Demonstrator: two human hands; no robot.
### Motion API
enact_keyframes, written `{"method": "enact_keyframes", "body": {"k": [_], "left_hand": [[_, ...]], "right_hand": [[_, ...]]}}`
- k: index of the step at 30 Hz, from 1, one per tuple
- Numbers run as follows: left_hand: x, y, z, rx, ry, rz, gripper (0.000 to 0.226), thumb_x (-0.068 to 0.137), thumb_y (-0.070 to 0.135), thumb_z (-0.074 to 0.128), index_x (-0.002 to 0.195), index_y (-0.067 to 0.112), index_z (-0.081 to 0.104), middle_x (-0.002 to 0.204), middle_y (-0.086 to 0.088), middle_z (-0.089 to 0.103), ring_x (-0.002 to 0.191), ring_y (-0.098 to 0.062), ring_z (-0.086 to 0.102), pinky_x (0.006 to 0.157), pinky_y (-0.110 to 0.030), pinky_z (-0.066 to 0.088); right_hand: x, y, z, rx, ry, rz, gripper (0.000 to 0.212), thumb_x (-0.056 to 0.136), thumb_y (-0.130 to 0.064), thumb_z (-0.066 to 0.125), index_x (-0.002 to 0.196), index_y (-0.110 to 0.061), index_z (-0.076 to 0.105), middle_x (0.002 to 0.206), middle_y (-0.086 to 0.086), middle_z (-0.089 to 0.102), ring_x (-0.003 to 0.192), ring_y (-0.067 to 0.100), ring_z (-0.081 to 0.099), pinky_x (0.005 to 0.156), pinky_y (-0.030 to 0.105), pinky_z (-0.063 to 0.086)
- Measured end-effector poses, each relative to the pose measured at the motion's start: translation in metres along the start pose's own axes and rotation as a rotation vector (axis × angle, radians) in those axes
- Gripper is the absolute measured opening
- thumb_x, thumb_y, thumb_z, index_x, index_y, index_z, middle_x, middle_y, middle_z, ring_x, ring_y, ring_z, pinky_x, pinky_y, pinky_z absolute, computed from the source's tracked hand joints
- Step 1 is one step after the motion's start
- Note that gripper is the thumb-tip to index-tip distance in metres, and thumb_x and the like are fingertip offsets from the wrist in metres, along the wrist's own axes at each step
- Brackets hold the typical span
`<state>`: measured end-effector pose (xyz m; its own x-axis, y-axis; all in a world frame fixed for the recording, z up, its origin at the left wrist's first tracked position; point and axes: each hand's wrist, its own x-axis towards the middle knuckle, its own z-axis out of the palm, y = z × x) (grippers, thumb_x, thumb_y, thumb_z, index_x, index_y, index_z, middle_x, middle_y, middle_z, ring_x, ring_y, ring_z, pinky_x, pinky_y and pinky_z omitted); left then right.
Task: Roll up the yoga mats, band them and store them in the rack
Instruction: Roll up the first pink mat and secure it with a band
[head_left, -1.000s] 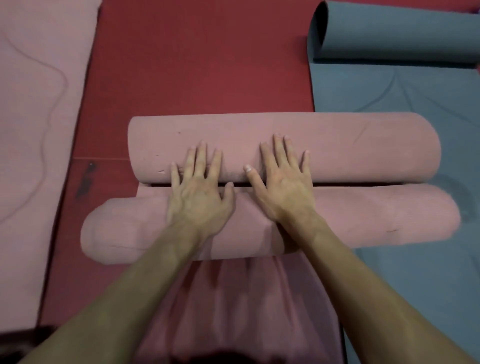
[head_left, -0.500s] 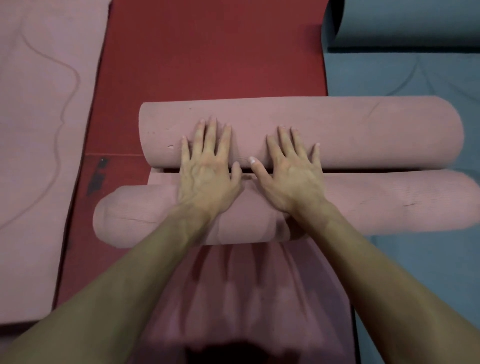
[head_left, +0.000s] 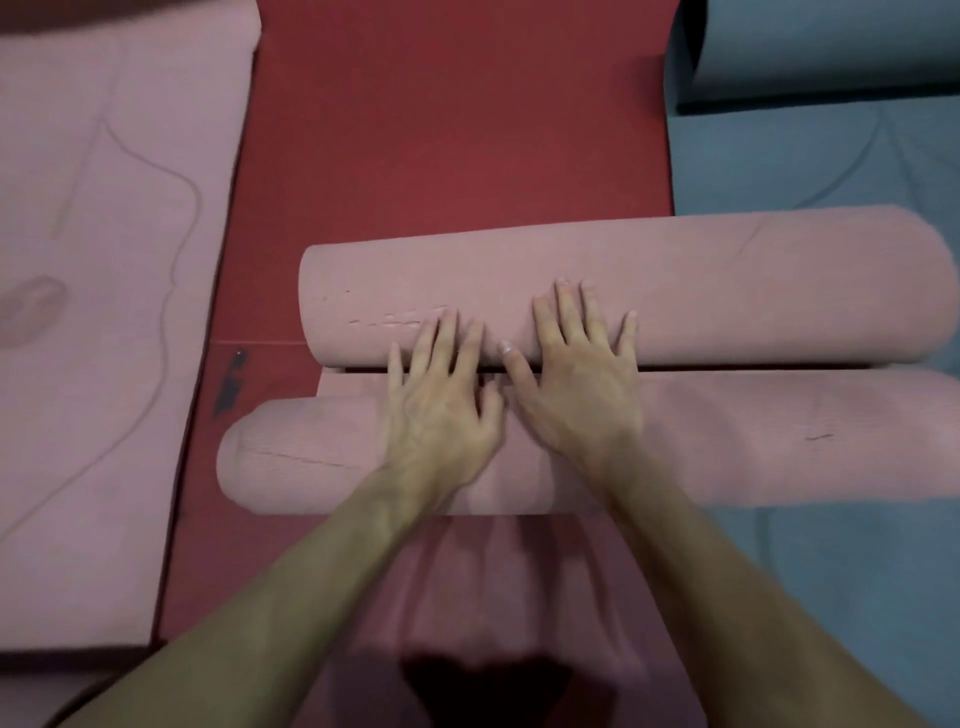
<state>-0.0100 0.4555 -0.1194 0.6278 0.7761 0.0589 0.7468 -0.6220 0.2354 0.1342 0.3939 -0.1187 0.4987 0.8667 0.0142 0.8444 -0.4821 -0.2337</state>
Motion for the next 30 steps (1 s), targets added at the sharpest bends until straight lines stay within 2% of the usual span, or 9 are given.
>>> {"method": "enact_keyframes", "body": {"k": [6, 10, 14, 18, 23, 26, 30], "left_hand": [[0.012, 0.000, -0.005, 0.030, -0.124, -0.033, 0.078, 0.091, 0.053, 0.021, 0.164, 0.027, 0.026, 0.174, -0.005, 0.014, 0.160, -0.021, 0.007, 0.128, -0.056, 0.007], [0.014, 0.003, -0.001, 0.087, -0.132, -0.012, 0.076, 0.094, 0.050, 0.020, 0.163, 0.021, 0.028, 0.173, -0.012, 0.016, 0.160, -0.028, 0.009, 0.127, -0.059, 0.011], [0.022, 0.006, 0.002, 0.151, -0.134, -0.019, 0.074, 0.097, 0.048, 0.020, 0.164, 0.019, 0.027, 0.172, -0.013, 0.018, 0.160, -0.029, 0.011, 0.125, -0.063, 0.013], [0.020, 0.008, -0.004, 0.177, -0.119, -0.066, 0.071, 0.098, 0.050, 0.025, 0.163, 0.021, 0.031, 0.171, -0.008, 0.023, 0.159, -0.028, 0.016, 0.123, -0.068, 0.010], [0.025, 0.000, -0.004, 0.104, -0.199, -0.112, 0.075, 0.099, 0.057, 0.024, 0.167, 0.028, 0.011, 0.175, -0.005, -0.003, 0.161, -0.026, -0.008, 0.127, -0.060, -0.003], [0.040, 0.000, 0.001, 0.094, -0.153, -0.098, 0.078, 0.095, 0.055, 0.025, 0.166, 0.025, 0.018, 0.175, -0.010, 0.003, 0.161, -0.029, -0.004, 0.127, -0.062, -0.001], [0.058, -0.004, 0.007, 0.068, -0.113, -0.081, 0.078, 0.093, 0.051, 0.036, 0.164, 0.019, 0.026, 0.173, -0.014, 0.011, 0.161, -0.031, 0.000, 0.125, -0.066, 0.006]], "right_hand": [[-0.009, 0.000, -0.017, -0.028, -0.023, -0.019, 0.080, 0.100, -0.065, 0.017, 0.162, -0.017, 0.031, 0.173, 0.008, 0.018, 0.161, 0.028, 0.010, 0.125, 0.065, 0.006], [-0.018, 0.006, -0.012, -0.074, -0.114, -0.012, 0.082, 0.100, -0.066, 0.021, 0.164, -0.015, 0.023, 0.174, 0.010, 0.010, 0.161, 0.029, 0.004, 0.125, 0.064, 0.005], [-0.007, 0.005, -0.004, -0.050, -0.059, 0.017, 0.082, 0.097, -0.064, 0.028, 0.163, -0.015, 0.029, 0.173, 0.009, 0.015, 0.161, 0.029, 0.008, 0.126, 0.063, 0.008], [0.008, 0.008, 0.000, -0.049, -0.091, 0.031, 0.085, 0.093, -0.066, 0.031, 0.163, -0.018, 0.028, 0.174, 0.006, 0.012, 0.161, 0.026, 0.005, 0.126, 0.061, 0.006], [0.023, 0.010, 0.003, -0.066, -0.080, 0.025, 0.084, 0.094, -0.063, 0.036, 0.165, -0.018, 0.025, 0.174, 0.007, 0.012, 0.161, 0.027, 0.005, 0.127, 0.060, 0.005], [0.036, 0.013, 0.009, -0.065, -0.034, 0.012, 0.084, 0.091, -0.057, 0.044, 0.162, -0.015, 0.031, 0.172, 0.010, 0.020, 0.161, 0.027, 0.011, 0.127, 0.062, 0.009], [0.055, 0.013, 0.009, -0.075, -0.059, 0.005, 0.086, 0.088, -0.056, 0.041, 0.163, -0.014, 0.031, 0.172, 0.010, 0.020, 0.161, 0.025, 0.009, 0.127, 0.061, 0.008]]}}
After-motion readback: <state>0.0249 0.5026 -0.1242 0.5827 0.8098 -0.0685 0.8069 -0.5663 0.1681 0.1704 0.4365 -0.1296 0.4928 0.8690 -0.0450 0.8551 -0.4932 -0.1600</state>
